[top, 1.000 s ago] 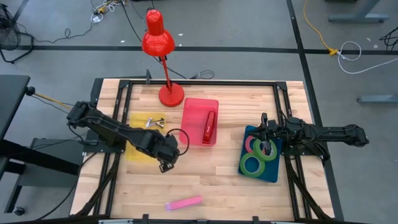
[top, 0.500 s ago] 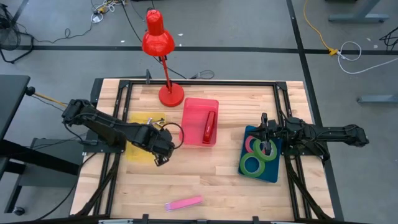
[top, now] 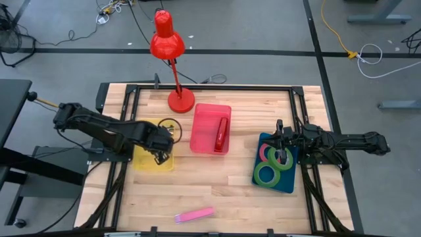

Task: Pick and place Stapler, Stapler remover, tape
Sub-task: Put the blue staple remover into the yellow bin

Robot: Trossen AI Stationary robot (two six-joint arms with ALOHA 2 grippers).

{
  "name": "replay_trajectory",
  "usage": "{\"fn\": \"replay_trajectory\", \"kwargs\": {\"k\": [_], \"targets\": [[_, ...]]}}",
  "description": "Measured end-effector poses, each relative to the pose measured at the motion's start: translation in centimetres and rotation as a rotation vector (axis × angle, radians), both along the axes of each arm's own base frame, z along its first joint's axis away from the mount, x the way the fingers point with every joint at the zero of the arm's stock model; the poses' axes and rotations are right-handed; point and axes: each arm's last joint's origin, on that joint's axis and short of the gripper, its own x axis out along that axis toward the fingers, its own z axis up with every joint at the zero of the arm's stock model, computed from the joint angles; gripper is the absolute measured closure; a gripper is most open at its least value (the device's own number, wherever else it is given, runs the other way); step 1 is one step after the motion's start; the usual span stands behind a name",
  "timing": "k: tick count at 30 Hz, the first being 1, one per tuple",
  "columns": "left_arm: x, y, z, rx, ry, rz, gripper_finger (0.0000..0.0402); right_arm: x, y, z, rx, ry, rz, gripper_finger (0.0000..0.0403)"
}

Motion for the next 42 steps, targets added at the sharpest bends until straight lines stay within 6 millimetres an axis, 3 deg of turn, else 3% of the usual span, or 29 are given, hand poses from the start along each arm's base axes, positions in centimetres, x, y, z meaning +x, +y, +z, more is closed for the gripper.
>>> {"fn": "replay_trajectory", "kwargs": {"k": [9,15,30,42], "targets": [[-1.7,1.3,-0.8,-0.028,0.007,0.055,0.0401,0.0,0.0,0.0,0.000,0.000,0.000,0.0382],[-1.9,2.2,-1.5,-0.025,0.022,0.093,0.0400,0.0,0.0,0.0,0.000,0.000,0.000,0.0382],[-2.7,2.6,-5.9,-0.088,0.039,0.137,0.0400,0.0,0.0,0.0,0.000,0.000,0.000,0.0382],[-2.7,2.7,-6.1,-0.059,0.029,0.140,0.0367,0.0,0.0,0.0,0.000,0.000,0.000,0.0382]]}}
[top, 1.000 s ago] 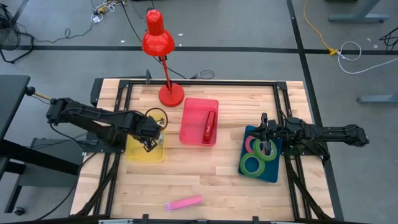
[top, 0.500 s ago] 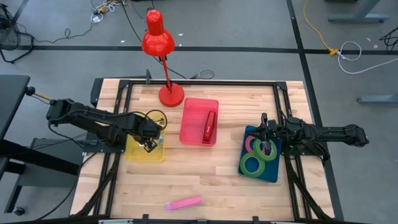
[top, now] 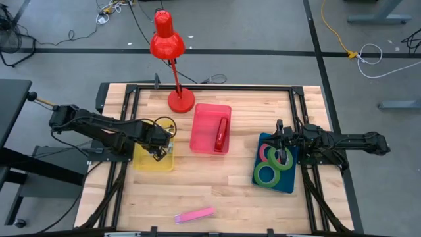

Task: Pick and place Stapler, Stapler remover, tape
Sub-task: Put the blue staple remover into the yellow bin, then put the pink stapler into the red bin

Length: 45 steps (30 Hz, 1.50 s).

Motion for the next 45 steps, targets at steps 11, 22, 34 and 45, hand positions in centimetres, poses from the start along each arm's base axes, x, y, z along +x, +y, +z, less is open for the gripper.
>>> {"fn": "replay_trajectory", "kwargs": {"k": [11,22,34,45], "targets": [[0.0,0.4,0.1,0.125,-0.015,0.047,0.0304,0.0,0.0,0.0,0.000,0.000,0.000,0.0382],[0.0,0.4,0.1,0.126,-0.014,0.042,0.0172,0.0,0.0,0.0,0.000,0.000,0.000,0.0382],[0.3,0.2,0.1,0.066,-0.037,0.038,0.0123,0.0,0.0,0.0,0.000,0.000,0.000,0.0382],[2.9,-0.9,3.5,-0.005,-0.259,-0.093,0.0124,0.0,0.0,0.0,0.000,0.000,0.000,0.0382]]}}
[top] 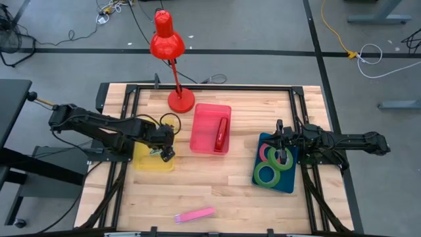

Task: Pick and place Stapler, Stapler remover, tape
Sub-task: Put the pink stapler into the red bin

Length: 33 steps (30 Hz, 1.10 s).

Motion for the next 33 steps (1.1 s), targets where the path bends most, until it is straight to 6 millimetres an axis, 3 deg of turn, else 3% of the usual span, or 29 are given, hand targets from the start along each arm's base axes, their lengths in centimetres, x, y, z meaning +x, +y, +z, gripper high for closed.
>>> {"fn": "replay_trajectory", "kwargs": {"k": [6,12,16,25,33], "targets": [[1.3,-1.2,3.3,0.050,-0.120,-0.058,0.0124,0.0,0.0,0.0,0.000,0.000,0.000,0.0382],[1.5,-2.7,4.8,0.186,-0.201,-0.072,0.0124,0.0,0.0,0.0,0.000,0.000,0.000,0.0382],[1.5,-3.6,5.1,0.169,-0.221,-0.085,0.0118,0.0,0.0,0.0,0.000,0.000,0.000,0.0382],[2.0,-6.3,5.0,0.078,-0.294,-0.182,0.0065,0.0,0.0,0.0,0.000,0.000,0.000,0.0382],[2.9,-9.3,4.5,0.024,-0.374,-0.300,0.0066,0.0,0.0,0.0,0.000,0.000,0.000,0.0382]]}}
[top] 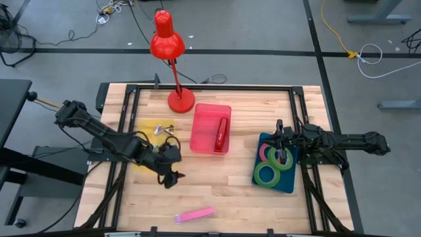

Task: Pick and place Stapler, Stapler remover, tape
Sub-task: Put the pink stapler into the red bin

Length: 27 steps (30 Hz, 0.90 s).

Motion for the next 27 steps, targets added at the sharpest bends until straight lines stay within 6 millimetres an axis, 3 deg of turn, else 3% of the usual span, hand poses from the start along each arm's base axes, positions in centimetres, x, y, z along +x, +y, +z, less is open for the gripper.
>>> {"fn": "replay_trajectory", "kwargs": {"k": [13,18,27], "targets": [[2.6,-4.5,-2.0,0.079,-0.136,-0.290,0.0066,0.0,0.0,0.1,0.001,-0.011,0.007,0.0382],[3.3,-6.2,-3.0,0.028,-0.168,-0.402,0.0066,0.0,0.0,0.1,0.001,-0.012,0.007,0.0382],[3.5,-7.2,-3.4,-0.070,-0.167,-0.365,0.0067,0.0,0.0,0.1,0.001,-0.014,0.007,0.0382]]}}
